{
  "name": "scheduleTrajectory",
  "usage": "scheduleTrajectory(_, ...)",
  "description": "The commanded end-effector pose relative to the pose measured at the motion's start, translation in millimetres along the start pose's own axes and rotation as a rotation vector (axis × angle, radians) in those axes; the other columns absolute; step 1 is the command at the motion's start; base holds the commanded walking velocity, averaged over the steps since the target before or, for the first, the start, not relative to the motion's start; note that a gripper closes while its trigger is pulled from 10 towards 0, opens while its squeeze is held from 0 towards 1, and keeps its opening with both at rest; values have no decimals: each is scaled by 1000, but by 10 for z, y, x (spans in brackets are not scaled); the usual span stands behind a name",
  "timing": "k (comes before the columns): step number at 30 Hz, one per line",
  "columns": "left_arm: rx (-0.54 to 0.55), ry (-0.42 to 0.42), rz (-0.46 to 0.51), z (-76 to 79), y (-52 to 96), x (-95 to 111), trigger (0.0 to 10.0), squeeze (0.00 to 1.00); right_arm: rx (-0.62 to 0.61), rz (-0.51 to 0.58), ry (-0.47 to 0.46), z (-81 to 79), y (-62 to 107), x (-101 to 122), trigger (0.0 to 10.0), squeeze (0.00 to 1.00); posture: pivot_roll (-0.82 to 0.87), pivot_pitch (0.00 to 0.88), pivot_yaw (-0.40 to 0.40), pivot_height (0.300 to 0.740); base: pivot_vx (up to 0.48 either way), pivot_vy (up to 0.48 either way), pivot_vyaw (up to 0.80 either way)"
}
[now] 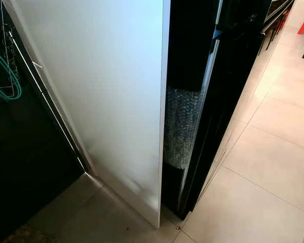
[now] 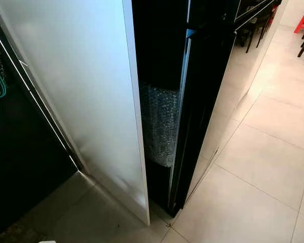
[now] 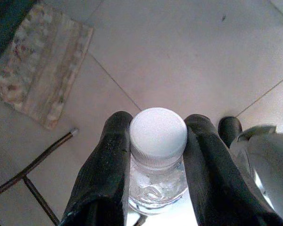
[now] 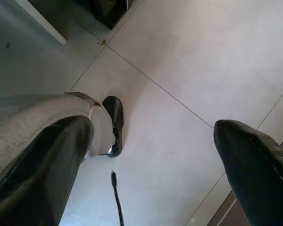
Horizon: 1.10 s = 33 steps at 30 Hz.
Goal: Restocking fridge
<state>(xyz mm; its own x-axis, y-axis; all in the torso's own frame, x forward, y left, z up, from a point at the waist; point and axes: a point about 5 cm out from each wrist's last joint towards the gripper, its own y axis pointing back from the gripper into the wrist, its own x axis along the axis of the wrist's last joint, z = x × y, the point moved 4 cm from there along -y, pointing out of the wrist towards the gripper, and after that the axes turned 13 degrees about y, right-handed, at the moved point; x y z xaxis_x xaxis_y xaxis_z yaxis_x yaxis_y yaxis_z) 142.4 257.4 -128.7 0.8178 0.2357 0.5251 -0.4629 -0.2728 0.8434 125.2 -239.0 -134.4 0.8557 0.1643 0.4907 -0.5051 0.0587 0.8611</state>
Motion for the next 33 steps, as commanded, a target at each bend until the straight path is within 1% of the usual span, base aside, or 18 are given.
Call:
scheduleTrajectory(1, 29, 25, -34, -84, 15, -92, 10000, 0, -1, 1, 13, 27, -1, 16, 10000, 0, -114, 0, 50, 740, 0, 0, 0)
scheduleTrajectory(2, 58, 80, -41, -136, 23, -125, 10000, 0, -4, 0, 9, -3, 7, -19, 10000, 0, -104, 0, 34, 740, 0, 0, 0)
scheduleTrajectory(3, 58, 80, -41, -136, 23, -125, 10000, 0, -4, 0, 9, -3, 7, -19, 10000, 0, -104, 0, 34, 740, 0, 0, 0)
scheduleTrajectory(4, 75, 128, -48, -167, 30, -154, 10000, 0, -6, 0, 6, -25, 15, -48, 10000, 0, -102, 0, 28, 740, 0, 0, 0)
scheduleTrajectory(14, 59, 131, -69, -131, 44, -234, 10000, 0, -16, -15, 15, -2, 29, -94, 10000, 0, -98, 0, -5, 740, 0, 0, 0)
scheduleTrajectory(21, 53, 149, -56, -88, 36, -200, 10000, 0, -19, -25, 41, 25, 27, -89, 10000, 0, -42, 0, -36, 740, 0, 0, 0)
scheduleTrajectory(28, 58, 159, -49, -105, 34, -183, 10000, 0, -31, -18, 20, 11, 13, -55, 10000, 0, -37, 0, -19, 740, 0, 0, 0)
scheduleTrajectory(29, 60, 148, -56, -123, 41, -211, 10000, 0, -37, -6, -2, -2, 10, -41, 10000, 0, -53, 0, -1, 740, 0, 281, 0)
scheduleTrajectory(33, 60, 129, -59, -142, 43, -216, 10000, 0, -40, -1, -16, -37, 11, -50, 10000, 0, -67, 0, 15, 740, 0, 282, 0)
